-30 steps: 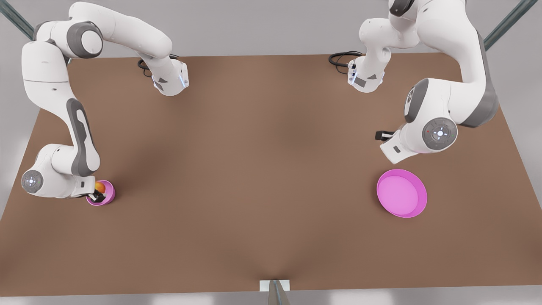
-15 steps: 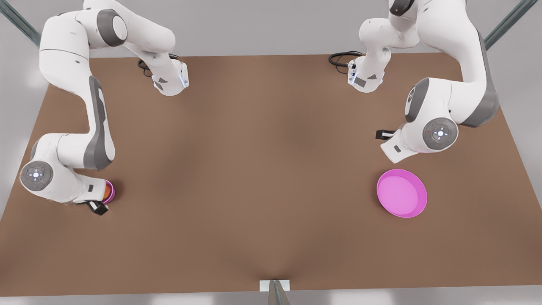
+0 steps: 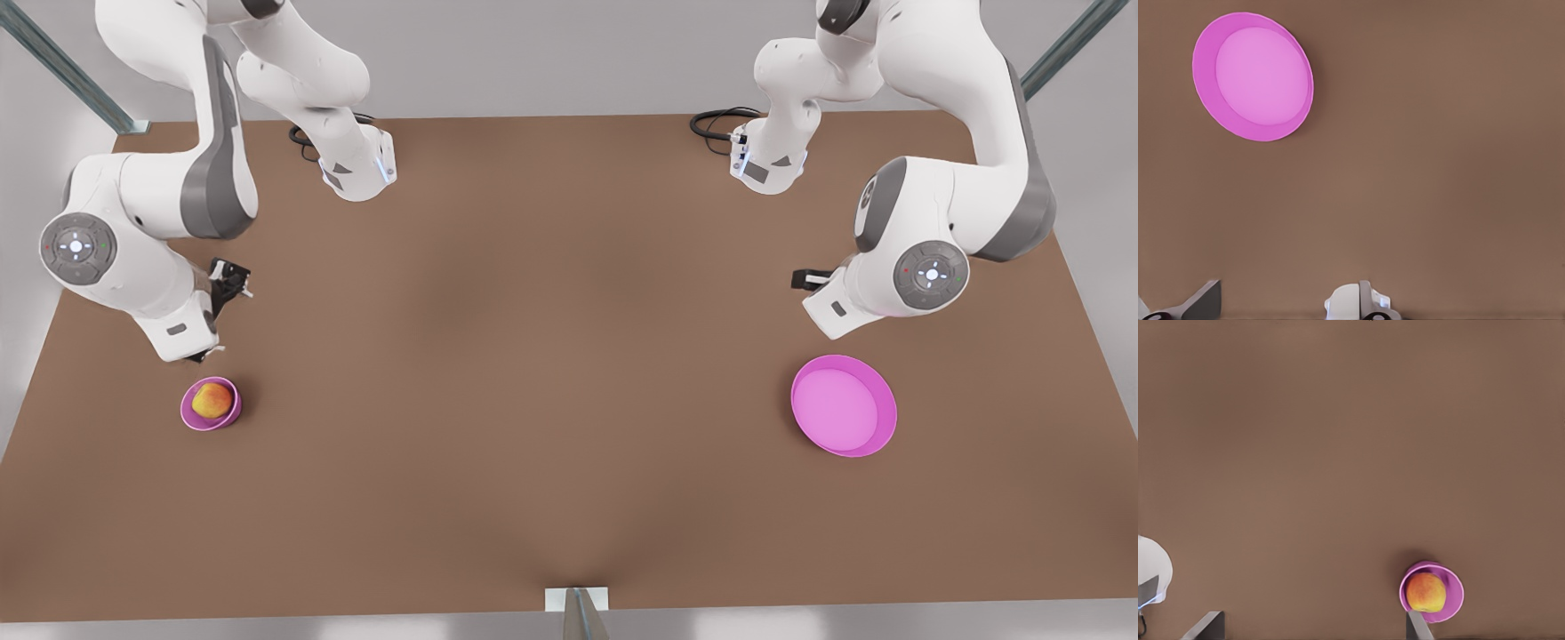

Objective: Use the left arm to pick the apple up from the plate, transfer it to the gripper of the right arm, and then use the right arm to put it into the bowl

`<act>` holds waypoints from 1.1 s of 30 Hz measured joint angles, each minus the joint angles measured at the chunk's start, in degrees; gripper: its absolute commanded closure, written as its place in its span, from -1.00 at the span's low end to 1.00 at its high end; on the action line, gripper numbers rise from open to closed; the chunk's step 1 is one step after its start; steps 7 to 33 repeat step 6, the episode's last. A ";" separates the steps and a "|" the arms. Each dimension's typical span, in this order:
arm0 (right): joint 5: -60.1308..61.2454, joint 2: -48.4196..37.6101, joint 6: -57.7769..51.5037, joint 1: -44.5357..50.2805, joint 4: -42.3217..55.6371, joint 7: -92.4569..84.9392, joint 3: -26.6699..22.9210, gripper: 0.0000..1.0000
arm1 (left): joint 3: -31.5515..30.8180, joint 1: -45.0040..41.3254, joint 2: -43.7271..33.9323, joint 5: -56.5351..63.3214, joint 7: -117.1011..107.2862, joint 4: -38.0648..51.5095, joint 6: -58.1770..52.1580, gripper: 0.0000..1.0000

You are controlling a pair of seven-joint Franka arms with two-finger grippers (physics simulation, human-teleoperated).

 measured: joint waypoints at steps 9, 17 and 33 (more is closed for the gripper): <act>2.50 -1.54 -2.01 0.58 -1.13 15.82 -1.48 -1.00 | -1.30 -0.55 0.28 0.22 -0.05 1.18 -1.88 -1.00; 2.50 -1.54 -2.01 0.58 -1.13 15.82 -1.48 -1.00 | -1.30 -0.55 0.28 0.22 -0.05 1.18 -1.88 -1.00; 2.50 -1.54 -2.01 0.58 -1.13 15.82 -1.48 -1.00 | -1.30 -0.55 0.28 0.22 -0.05 1.18 -1.88 -1.00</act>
